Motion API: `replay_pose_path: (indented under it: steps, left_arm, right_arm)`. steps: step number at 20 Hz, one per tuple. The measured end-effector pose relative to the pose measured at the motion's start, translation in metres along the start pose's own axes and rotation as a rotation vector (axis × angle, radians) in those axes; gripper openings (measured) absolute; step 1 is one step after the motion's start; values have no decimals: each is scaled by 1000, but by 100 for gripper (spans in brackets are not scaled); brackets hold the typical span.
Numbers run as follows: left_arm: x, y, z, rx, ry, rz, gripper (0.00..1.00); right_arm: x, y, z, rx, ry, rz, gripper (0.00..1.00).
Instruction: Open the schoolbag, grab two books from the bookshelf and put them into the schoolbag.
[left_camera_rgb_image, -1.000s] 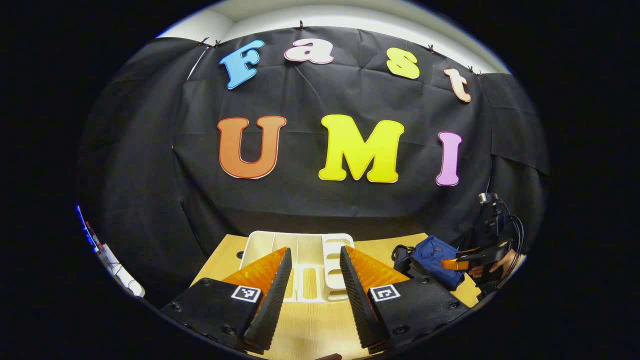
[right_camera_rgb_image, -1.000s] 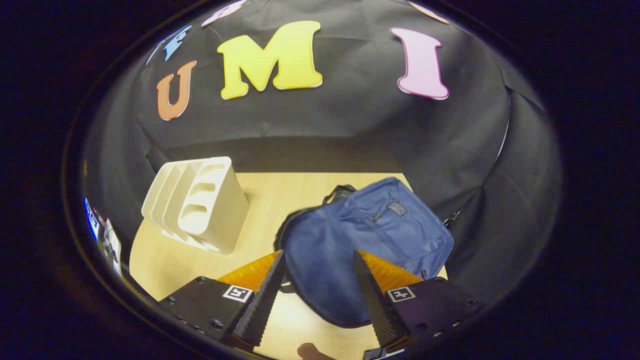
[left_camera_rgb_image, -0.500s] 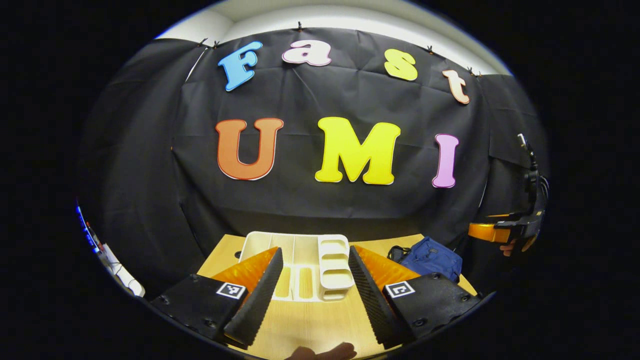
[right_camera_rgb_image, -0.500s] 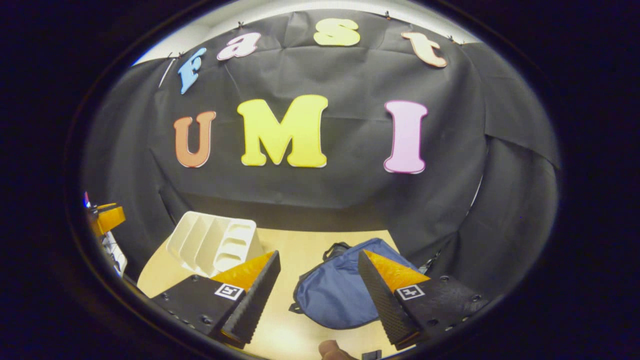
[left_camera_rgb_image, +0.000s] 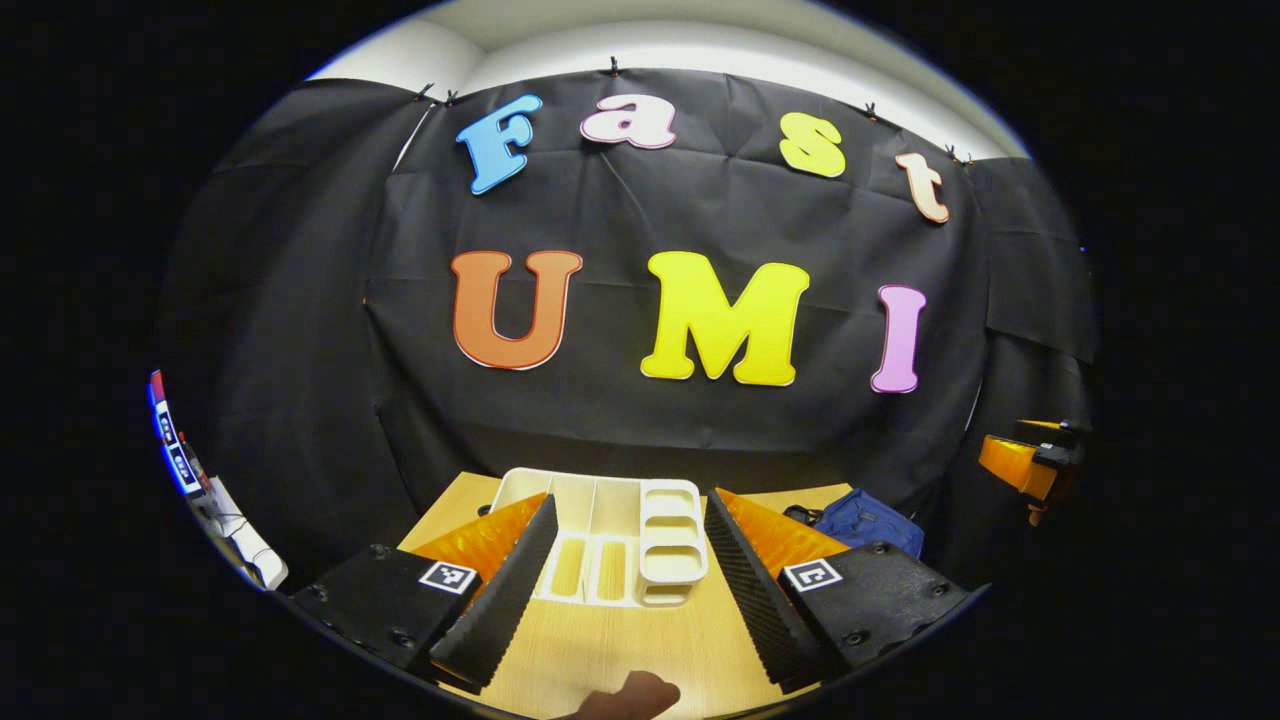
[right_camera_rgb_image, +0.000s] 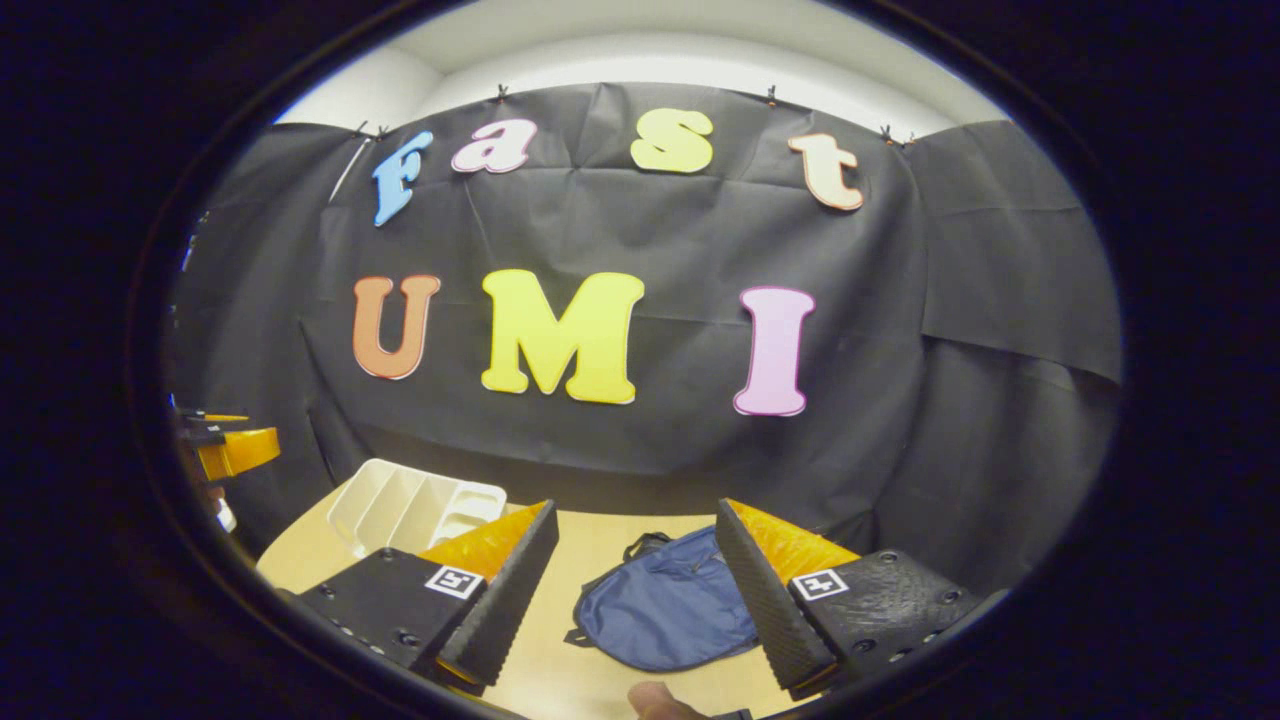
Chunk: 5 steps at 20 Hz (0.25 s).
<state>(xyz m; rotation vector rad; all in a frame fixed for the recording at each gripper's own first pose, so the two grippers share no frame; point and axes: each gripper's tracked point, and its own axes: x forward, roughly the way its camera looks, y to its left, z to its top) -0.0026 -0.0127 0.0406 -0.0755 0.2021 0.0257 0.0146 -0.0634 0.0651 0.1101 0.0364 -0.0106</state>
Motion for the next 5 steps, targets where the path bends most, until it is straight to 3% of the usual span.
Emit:
replay_pose_path:
  steps: [5]
  left_arm:
    - [-4, -1, -3, 6, -3, 10, 96]
  right_arm:
    - [-2, 14, -1, -22, -43, 41, 94]
